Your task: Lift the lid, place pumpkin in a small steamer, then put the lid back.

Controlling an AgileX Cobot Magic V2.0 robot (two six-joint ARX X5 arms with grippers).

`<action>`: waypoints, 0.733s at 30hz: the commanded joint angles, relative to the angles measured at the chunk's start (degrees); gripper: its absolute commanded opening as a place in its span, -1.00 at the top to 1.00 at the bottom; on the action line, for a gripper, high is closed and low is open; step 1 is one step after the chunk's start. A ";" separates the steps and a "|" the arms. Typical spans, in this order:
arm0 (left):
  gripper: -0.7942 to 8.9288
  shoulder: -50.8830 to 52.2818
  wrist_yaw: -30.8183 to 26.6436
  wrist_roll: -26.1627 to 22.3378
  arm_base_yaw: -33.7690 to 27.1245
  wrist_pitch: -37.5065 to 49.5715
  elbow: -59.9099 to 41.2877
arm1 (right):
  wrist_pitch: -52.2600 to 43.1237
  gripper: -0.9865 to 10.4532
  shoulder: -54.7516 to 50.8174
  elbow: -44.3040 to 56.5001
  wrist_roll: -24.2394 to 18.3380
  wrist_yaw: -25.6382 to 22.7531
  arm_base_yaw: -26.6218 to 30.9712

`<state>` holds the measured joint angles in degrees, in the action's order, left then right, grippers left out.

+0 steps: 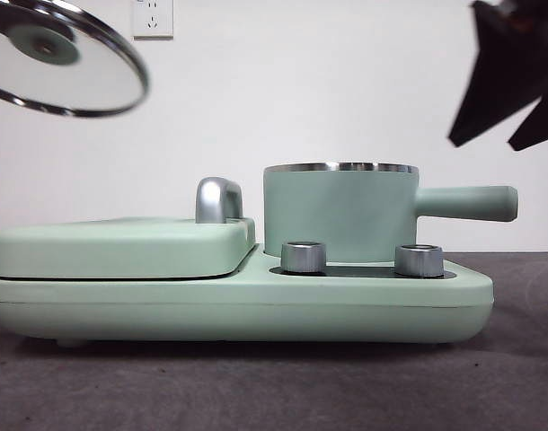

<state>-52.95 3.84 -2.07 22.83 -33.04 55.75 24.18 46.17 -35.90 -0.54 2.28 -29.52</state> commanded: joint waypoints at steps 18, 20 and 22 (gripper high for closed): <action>0.81 -21.77 1.57 3.61 15.04 34.58 0.83 | 8.48 0.23 -14.16 0.98 1.07 -0.94 -0.35; 0.81 -24.20 1.36 3.63 15.93 38.75 0.87 | 8.85 0.23 -14.16 0.98 1.44 -0.92 -0.35; 0.81 -26.73 0.24 3.63 16.85 42.40 1.11 | 9.25 0.23 -14.14 0.98 1.46 -0.92 -0.35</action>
<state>-78.65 4.51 1.13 39.11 6.70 55.75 33.67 31.86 -34.76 0.16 1.48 -29.52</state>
